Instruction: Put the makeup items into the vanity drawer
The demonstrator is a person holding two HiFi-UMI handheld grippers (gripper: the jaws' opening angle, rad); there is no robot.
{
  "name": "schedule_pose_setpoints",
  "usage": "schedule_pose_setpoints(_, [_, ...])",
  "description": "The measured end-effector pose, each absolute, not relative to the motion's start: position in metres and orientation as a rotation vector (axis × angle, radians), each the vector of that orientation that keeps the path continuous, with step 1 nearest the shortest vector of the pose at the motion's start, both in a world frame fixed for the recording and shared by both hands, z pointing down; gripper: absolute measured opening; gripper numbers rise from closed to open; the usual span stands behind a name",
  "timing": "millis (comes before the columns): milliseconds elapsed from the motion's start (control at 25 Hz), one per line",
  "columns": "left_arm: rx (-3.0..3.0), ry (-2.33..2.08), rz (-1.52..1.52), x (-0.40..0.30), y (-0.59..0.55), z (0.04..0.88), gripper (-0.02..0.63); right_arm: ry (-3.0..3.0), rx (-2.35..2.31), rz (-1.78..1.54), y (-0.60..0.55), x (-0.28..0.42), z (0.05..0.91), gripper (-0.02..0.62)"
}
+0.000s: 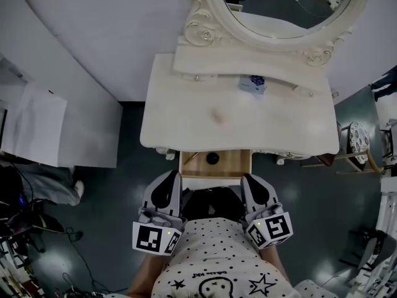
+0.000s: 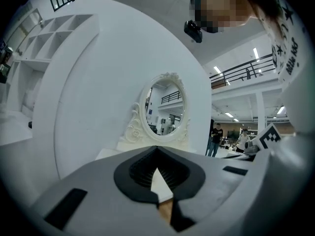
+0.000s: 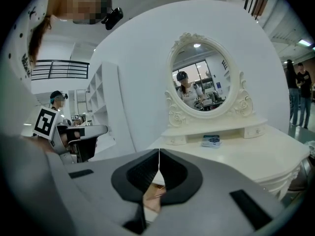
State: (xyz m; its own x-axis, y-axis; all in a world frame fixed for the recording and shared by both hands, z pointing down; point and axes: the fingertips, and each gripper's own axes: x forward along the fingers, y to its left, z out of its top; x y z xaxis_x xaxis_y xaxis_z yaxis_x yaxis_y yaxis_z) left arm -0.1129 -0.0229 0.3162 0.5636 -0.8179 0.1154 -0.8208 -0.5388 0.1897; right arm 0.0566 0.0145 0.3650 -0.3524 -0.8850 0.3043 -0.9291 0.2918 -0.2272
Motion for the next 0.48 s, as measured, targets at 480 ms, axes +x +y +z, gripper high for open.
schedule_pose_setpoints(480, [2.513, -1.425, 0.008, -0.088, -0.043, 0.314, -0.002, -2.461, 1.613, 0.564, -0.023, 0.076, 0.361, 0.011])
